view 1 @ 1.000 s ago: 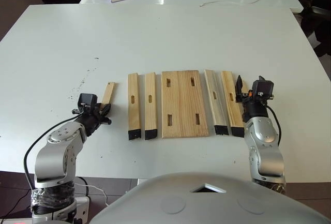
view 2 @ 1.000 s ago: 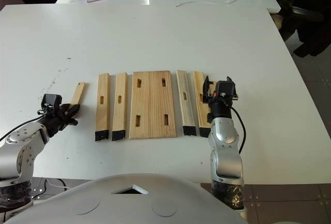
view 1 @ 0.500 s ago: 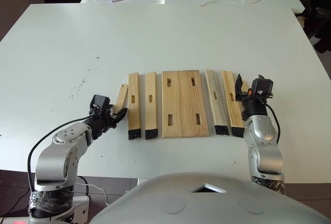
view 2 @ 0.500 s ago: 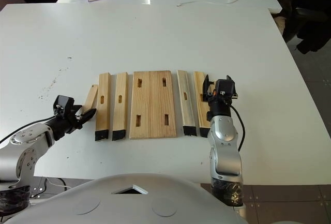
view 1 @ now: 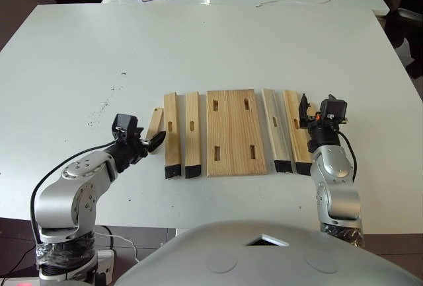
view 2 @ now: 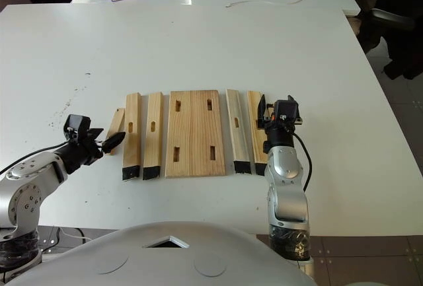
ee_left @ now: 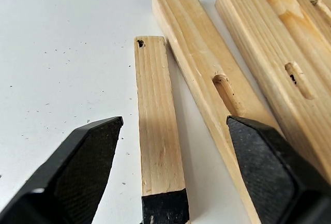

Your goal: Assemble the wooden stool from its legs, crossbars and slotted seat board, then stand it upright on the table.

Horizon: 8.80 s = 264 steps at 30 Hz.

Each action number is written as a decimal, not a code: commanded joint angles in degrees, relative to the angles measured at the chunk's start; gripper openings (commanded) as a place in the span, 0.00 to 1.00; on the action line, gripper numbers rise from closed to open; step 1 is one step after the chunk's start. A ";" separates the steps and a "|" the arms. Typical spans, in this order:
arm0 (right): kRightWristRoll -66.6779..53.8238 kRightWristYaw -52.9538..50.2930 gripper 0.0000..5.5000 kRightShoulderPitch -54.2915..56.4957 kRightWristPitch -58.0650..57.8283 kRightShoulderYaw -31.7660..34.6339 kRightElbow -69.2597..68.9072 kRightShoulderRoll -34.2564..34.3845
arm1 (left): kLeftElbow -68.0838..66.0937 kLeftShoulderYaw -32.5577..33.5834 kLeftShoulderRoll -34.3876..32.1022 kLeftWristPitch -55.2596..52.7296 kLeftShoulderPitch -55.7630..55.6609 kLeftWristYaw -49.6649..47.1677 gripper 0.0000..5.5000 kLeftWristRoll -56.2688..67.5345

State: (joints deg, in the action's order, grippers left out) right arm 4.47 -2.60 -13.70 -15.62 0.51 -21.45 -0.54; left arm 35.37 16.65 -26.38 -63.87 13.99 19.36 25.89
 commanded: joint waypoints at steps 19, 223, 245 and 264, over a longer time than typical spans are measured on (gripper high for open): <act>-0.25 -0.72 0.61 0.43 0.30 0.03 0.41 0.91 | -1.67 -1.87 -2.11 0.68 -0.28 -0.71 0.68 -1.86; -21.44 70.76 0.54 17.60 12.22 -4.19 32.48 -46.99 | -11.20 -20.80 -7.45 36.45 -23.35 36.30 0.50 9.85; -48.72 52.87 0.47 23.16 -11.91 11.71 -2.88 -40.97 | -11.53 -20.51 -6.39 38.60 -23.09 35.02 0.50 9.09; -45.91 52.58 0.40 19.01 -12.41 6.74 1.08 -36.13 | -12.04 -21.78 -6.58 38.20 -24.26 36.19 0.50 9.38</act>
State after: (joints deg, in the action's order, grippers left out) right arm -35.82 51.96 3.48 -25.20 2.34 -14.51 -36.01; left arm 23.13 -4.90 -32.37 -25.38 -9.79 55.16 35.75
